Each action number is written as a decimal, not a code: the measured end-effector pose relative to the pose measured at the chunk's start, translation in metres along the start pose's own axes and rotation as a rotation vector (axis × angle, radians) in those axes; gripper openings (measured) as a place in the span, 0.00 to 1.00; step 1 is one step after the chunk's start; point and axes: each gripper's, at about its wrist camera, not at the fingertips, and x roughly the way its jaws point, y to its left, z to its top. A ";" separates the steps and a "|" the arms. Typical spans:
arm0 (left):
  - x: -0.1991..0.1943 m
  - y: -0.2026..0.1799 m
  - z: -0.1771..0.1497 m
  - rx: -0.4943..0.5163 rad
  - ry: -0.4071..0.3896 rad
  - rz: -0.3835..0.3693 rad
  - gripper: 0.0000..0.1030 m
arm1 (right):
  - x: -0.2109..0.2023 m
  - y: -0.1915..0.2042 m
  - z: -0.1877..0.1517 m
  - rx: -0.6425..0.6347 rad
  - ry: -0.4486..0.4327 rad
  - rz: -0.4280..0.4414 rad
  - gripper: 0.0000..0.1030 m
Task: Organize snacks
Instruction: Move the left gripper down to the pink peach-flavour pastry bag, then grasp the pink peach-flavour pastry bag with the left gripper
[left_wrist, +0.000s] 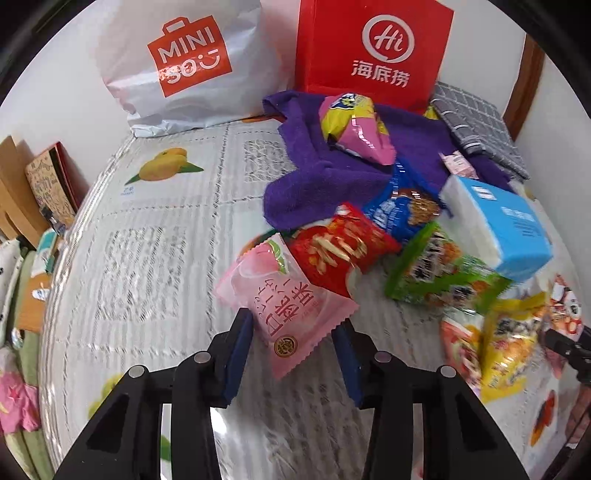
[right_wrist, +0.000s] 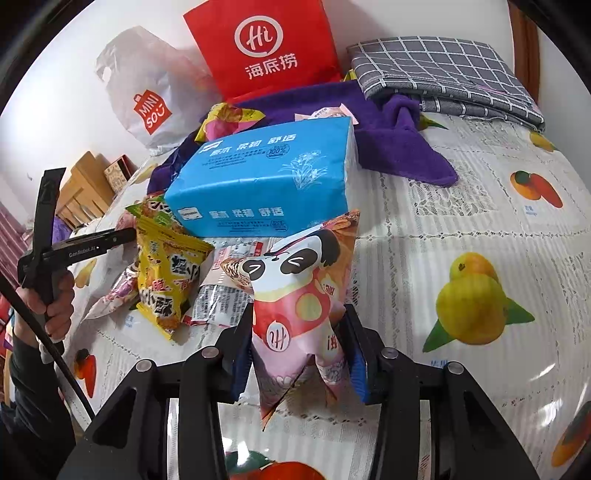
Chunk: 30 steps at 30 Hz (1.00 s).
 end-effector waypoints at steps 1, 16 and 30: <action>-0.003 -0.001 -0.002 0.001 -0.004 -0.007 0.39 | -0.003 0.001 -0.002 -0.002 -0.006 -0.001 0.42; -0.048 -0.031 -0.039 0.037 -0.037 -0.046 0.37 | -0.037 -0.001 -0.019 0.018 -0.041 -0.026 0.41; -0.045 -0.009 -0.068 -0.085 0.010 -0.064 0.59 | -0.026 -0.014 -0.035 0.073 0.002 -0.028 0.42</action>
